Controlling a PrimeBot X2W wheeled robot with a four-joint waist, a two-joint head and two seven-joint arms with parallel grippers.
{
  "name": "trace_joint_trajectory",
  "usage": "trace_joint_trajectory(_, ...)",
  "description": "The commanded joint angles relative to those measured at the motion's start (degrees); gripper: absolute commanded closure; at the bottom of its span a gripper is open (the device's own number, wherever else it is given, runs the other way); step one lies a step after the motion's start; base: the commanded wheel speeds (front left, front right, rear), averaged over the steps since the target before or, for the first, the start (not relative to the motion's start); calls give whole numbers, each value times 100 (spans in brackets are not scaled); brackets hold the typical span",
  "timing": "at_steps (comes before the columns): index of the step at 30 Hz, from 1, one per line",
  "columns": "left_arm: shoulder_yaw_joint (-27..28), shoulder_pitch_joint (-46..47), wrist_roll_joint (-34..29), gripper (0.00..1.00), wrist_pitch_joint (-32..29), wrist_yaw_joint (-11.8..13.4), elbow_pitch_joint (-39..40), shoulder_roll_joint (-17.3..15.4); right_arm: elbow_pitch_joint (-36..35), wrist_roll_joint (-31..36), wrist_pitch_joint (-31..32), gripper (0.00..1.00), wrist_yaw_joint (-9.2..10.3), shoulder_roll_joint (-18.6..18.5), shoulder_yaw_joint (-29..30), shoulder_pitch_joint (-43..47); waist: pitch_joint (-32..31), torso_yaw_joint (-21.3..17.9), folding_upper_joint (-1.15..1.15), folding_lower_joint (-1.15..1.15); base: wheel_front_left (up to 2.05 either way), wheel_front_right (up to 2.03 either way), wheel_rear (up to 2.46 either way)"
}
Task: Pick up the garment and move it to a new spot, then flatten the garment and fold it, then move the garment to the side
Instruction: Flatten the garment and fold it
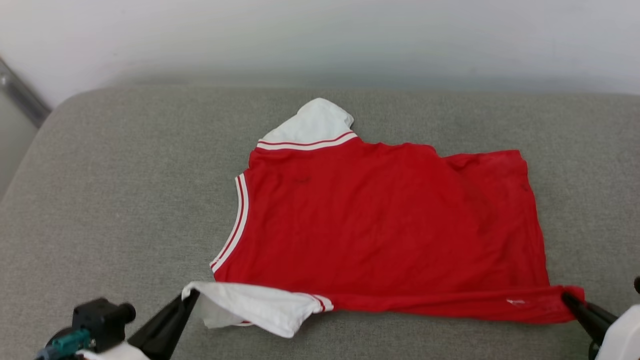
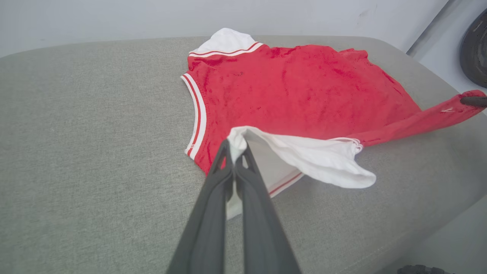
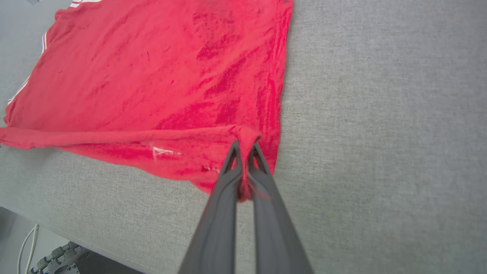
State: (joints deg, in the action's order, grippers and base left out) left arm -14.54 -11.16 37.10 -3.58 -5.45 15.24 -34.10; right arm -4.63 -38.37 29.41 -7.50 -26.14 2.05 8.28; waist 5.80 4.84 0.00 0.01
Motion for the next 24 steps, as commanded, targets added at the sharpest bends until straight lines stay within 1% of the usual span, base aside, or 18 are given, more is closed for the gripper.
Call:
trace_joint_trajectory(1,20,238,-37,100,42,-2,-62,43,8,80,34,100,2,29,-5,-207,174,-25,0,-1,0,0,0)
trace_joint_trajectory(3,3,546,-101,100,51,-11,-158,68,72,210,68,100,2,-39,-15,-391,307,-10,0,-1,0,0,0)
trace_joint_trajectory(6,-38,999,-145,100,22,-20,-390,157,163,311,85,100,2,-21,-4,-704,500,6,0,-1,0,0,0)
trace_joint_trajectory(7,-38,999,-145,100,22,-20,-390,157,163,311,85,100,2,-21,-4,-704,500,6,0,-1,0,0,0)
trace_joint_trajectory(9,-33,1287,-189,100,-12,23,-637,193,255,386,148,100,2,-38,-55,-874,623,-2,0,-1,0,0,0)
trace_joint_trajectory(14,-174,1939,-248,100,-113,-38,-1257,280,471,507,215,100,2,-73,-258,-1311,943,-8,0,-1,0,0,0)
trace_joint_trajectory(19,-457,2442,-442,100,-111,-102,-1904,330,779,655,201,100,2,-140,-505,-1690,1164,-28,0,-1,0,0,0)
trace_joint_trajectory(24,-725,2801,-579,100,106,-144,-2509,477,1106,795,65,100,2,-167,-711,-1958,1242,-29,0,-1,0,0,0)
